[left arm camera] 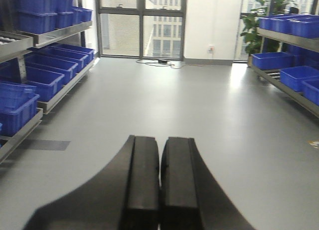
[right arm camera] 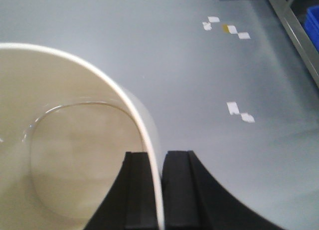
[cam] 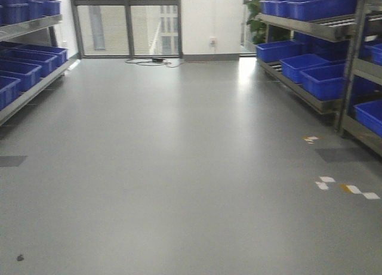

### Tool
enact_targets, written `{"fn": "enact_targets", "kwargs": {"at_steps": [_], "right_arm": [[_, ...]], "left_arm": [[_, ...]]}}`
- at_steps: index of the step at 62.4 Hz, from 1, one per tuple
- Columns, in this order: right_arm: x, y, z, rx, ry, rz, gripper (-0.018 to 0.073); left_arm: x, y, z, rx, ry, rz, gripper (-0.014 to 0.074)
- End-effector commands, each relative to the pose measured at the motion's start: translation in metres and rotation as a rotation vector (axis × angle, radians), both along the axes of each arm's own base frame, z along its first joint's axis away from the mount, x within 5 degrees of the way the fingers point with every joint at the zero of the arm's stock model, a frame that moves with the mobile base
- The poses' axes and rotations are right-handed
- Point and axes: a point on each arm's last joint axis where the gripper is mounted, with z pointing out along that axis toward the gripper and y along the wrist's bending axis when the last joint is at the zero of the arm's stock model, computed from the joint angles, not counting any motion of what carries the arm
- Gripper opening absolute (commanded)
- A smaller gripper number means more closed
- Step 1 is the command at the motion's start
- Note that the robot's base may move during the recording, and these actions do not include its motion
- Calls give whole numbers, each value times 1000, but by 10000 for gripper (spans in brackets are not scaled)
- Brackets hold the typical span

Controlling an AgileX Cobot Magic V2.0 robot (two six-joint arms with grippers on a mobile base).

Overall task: Move white bin to right shelf second layer
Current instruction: 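Drive down the aisle toward the windows carrying the bin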

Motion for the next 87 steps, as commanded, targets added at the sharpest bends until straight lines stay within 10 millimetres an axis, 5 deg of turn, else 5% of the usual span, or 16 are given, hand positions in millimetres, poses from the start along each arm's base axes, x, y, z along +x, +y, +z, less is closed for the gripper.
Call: {"fn": "enact_targets", "kwargs": {"at_steps": [1, 87], "right_arm": [[3, -1, 17, -8, -116, -6, 57], [3, -1, 17, -8, -116, -6, 57]], "left_arm": [[-1, 1, -1, -11, -72, 5, 85], [-1, 1, -1, -11, -72, 5, 85]]}}
